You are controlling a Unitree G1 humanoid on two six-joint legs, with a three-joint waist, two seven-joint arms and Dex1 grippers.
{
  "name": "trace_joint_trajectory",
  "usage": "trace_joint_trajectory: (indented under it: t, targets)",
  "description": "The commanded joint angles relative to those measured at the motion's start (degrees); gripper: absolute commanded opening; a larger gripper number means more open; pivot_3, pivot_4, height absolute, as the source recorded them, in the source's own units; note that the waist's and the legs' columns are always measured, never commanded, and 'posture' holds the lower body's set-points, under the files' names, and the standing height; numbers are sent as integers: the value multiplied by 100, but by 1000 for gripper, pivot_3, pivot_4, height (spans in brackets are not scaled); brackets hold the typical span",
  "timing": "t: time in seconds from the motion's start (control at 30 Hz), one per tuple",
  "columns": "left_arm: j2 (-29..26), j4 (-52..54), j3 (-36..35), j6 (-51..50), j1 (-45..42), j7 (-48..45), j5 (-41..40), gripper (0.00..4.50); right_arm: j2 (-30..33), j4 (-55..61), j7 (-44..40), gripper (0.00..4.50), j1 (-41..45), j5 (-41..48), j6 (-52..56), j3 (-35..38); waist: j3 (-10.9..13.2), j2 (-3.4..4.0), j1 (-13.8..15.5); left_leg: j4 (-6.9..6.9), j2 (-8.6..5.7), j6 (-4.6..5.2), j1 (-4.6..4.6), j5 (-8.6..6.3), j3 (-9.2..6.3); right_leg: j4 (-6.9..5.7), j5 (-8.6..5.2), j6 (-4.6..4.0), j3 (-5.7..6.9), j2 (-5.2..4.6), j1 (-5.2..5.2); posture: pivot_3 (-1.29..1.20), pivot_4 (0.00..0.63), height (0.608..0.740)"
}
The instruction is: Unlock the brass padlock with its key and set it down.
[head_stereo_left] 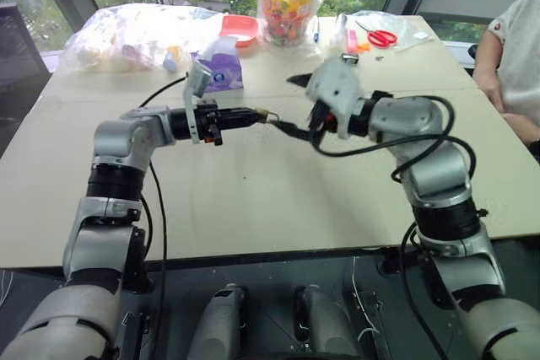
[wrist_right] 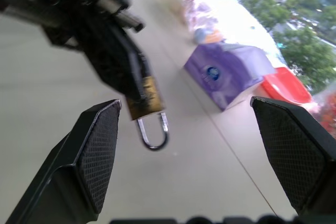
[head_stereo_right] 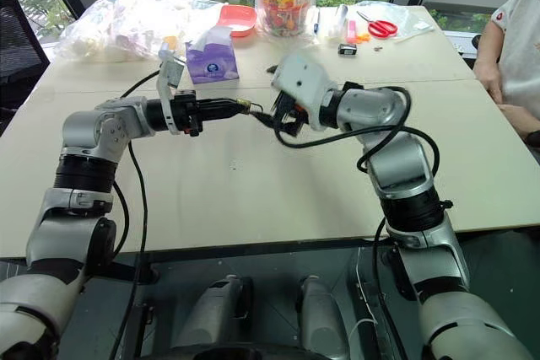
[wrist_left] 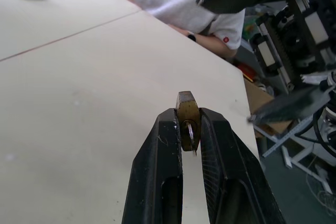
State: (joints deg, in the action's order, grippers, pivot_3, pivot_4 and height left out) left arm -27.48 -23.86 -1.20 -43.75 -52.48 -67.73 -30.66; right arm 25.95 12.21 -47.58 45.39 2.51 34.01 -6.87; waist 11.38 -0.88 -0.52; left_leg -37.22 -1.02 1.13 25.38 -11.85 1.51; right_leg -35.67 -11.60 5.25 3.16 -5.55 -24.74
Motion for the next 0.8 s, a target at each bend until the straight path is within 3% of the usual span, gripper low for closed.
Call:
trace_joint_trajectory:
  t: [0.03, 0.5, 0.8]
  targets:
    - [-88, 322, -127, -142, -10, -82, -175, 0, 84, 45, 159, 4117, 139, 13, -68, 43, 0, 0, -5, 0, 0, 0, 0, 0, 0, 1, 0, 0, 0, 0, 0, 0, 150, 740]
    - [-180, 961, -253, -617, 97, -132, -644, 0, 62, -749, 399, 4117, 194, -78, -532, -256, 0, 0, -17, 1, -1, 0, 1, 0, 1, 0, 0, 0, -1, 1, -2, 0, 150, 740]
    - [-178, 958, -224, -455, 184, -32, -593, 0, 138, -574, 148, 4117, 81, 140, -424, -293, 0, 0, -10, 1, -1, 0, 1, 0, 1, 0, 0, 0, -1, 1, -2, 0, 150, 740]
